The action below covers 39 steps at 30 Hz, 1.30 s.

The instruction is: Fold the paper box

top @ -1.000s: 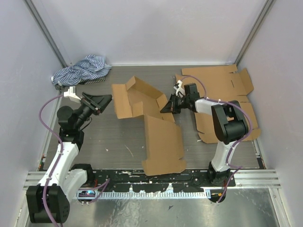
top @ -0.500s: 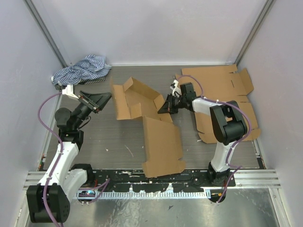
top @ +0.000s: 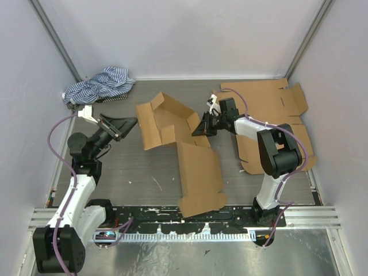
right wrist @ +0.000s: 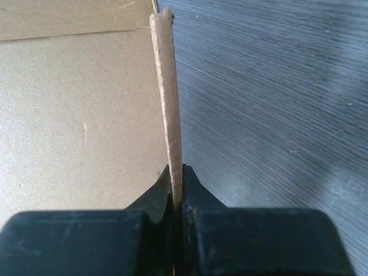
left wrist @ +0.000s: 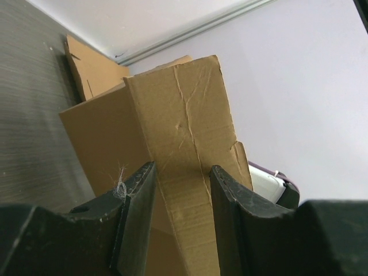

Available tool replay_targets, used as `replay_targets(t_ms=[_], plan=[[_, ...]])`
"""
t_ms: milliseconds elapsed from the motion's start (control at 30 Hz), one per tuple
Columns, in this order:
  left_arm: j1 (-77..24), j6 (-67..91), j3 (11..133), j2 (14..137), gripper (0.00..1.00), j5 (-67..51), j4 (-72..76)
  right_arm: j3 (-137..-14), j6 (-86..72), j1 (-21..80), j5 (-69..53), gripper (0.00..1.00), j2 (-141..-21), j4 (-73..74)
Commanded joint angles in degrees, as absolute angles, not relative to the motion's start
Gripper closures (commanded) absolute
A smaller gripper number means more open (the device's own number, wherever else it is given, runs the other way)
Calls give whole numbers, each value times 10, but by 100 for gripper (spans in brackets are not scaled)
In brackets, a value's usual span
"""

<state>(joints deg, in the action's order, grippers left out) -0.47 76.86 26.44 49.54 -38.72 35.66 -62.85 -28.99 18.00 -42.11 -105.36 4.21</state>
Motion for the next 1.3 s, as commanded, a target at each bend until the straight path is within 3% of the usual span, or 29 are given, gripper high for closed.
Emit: replay_targets(t_ms=[0,1267], plan=[[-4,746,253,480,51,-414,335,-664,-288,185,-419,99,-1010,48],[-4,690,281,420,50,-412,230,-677,-251,157,-463,99,-1012,75]])
